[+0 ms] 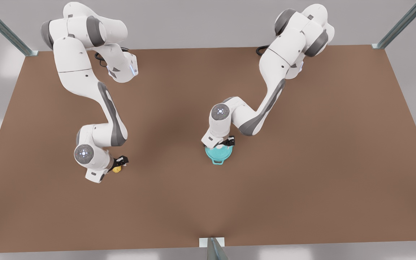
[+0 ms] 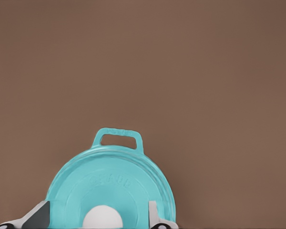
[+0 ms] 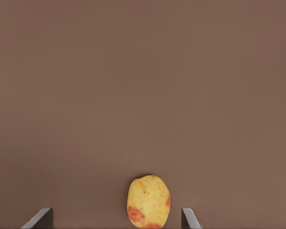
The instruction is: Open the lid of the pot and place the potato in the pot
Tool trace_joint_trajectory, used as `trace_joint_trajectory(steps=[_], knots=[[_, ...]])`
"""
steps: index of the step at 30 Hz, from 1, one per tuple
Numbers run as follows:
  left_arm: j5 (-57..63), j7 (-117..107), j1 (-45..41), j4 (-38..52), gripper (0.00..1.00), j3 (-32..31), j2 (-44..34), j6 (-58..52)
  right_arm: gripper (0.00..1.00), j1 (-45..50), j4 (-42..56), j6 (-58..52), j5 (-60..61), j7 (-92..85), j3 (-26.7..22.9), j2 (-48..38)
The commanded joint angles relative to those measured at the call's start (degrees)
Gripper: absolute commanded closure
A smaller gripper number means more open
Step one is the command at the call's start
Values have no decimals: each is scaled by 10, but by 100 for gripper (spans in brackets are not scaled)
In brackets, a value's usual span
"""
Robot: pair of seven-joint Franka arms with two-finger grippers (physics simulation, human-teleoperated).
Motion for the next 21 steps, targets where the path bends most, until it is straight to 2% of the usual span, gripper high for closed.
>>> trace_joint_trajectory(steps=[1, 21], knots=[[19, -70, 7, -17, 0, 0, -7, 28, 0, -5, 0, 12, 30, -130, 1, 9], [19, -107, -3, -24, 0, -12, 15, 59, 0, -27, 1, 24, 31, -151, 2, 55]])
